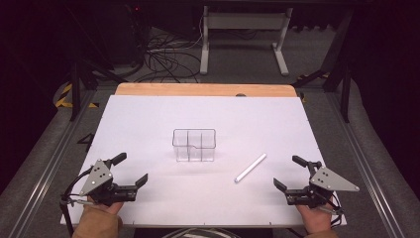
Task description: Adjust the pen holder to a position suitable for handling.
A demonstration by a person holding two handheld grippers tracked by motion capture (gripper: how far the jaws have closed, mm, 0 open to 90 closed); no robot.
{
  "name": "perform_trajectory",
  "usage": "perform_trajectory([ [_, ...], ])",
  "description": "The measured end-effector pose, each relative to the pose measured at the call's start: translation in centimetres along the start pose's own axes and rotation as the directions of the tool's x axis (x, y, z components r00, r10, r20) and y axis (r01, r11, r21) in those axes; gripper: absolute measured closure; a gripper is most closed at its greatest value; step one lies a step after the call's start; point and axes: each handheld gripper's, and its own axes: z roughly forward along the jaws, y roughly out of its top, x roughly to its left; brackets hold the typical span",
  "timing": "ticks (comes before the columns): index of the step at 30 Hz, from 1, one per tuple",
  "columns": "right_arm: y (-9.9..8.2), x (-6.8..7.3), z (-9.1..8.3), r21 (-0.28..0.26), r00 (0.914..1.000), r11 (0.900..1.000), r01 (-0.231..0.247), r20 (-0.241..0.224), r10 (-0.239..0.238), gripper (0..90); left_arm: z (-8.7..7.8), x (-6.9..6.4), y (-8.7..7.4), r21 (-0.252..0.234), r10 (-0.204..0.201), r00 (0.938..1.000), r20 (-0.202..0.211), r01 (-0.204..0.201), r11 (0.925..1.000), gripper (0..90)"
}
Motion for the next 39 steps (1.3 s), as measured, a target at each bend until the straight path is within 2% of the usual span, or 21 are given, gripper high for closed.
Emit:
perform_trajectory([
  [8,0.0,-0.1,-0.2,-0.021,0.9992,0.9993,-0.032,-0.023,0.031,4.7,0.1,-0.1,0.2,0.000,0.005,1.0000,0.005,-0.005,1.0000,4.1],
  [14,0.0,0.0,-0.2,-0.013,0.9995,0.9996,-0.026,-0.020,0.026,4.7,0.2,-0.1,0.3,0.001,-0.004,0.9999,0.016,0.004,1.0000,4.2],
  [25,-0.2,0.0,-0.3,-0.006,0.9994,0.9995,-0.031,-0.019,0.030,4.7,0.5,-0.5,0.9,0.011,0.015,0.9993,0.033,-0.016,0.9998,4.8],
  [31,-0.3,-0.1,-0.7,-0.019,0.9987,0.9986,-0.050,-0.009,0.050,4.9,1.4,-1.0,1.7,0.031,0.029,0.9972,0.069,-0.031,0.9990,5.0],
  [34,-0.4,-0.1,-0.8,-0.013,0.9983,0.9982,-0.058,-0.004,0.058,5.2,2.1,-1.6,2.6,0.046,0.039,0.9942,0.100,-0.044,0.9980,5.1],
  [39,-0.5,-0.1,-1.0,-0.007,0.9979,0.9979,-0.065,-0.005,0.065,5.1,2.7,-2.3,3.9,0.043,0.059,0.9890,0.136,-0.065,0.9969,5.1],
])
